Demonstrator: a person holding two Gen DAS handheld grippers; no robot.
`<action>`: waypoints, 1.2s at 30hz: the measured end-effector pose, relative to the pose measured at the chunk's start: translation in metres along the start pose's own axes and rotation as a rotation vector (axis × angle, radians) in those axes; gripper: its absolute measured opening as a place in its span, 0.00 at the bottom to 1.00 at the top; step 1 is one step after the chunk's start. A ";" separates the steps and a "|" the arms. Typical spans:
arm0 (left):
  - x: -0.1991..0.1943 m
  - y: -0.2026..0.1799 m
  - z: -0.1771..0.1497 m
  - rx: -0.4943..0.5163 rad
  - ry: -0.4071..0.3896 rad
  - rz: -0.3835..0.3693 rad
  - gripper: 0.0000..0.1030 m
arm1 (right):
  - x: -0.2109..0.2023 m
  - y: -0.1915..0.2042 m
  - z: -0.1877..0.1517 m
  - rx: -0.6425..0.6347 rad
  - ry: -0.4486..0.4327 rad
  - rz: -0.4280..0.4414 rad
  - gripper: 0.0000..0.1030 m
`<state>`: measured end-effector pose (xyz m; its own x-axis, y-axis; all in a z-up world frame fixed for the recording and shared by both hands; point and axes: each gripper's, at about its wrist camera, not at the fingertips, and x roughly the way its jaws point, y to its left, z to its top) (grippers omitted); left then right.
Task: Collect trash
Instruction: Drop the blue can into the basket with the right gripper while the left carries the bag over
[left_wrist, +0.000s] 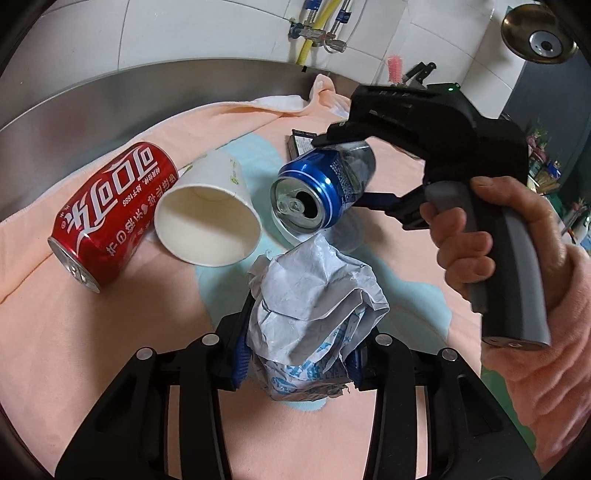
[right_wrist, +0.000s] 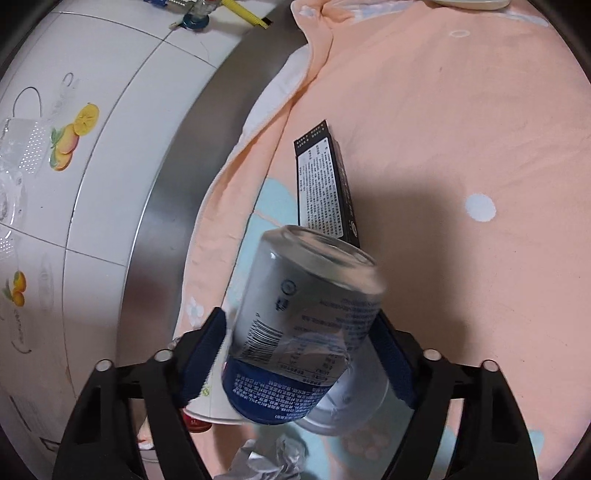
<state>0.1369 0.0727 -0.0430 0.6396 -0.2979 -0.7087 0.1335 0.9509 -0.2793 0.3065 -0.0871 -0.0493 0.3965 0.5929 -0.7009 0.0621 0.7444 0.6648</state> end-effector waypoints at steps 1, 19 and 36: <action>-0.001 0.000 0.000 0.001 -0.001 0.000 0.39 | -0.001 0.000 -0.001 -0.005 -0.001 0.002 0.70; -0.014 -0.011 0.002 0.004 -0.013 -0.032 0.39 | -0.082 -0.016 -0.025 -0.152 -0.085 0.055 0.67; -0.003 -0.111 0.006 0.141 0.007 -0.178 0.39 | -0.226 -0.136 -0.066 -0.263 -0.221 -0.176 0.67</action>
<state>0.1244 -0.0316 -0.0058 0.5914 -0.4622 -0.6608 0.3488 0.8854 -0.3071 0.1479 -0.3025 0.0016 0.5903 0.3896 -0.7069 -0.0785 0.8994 0.4301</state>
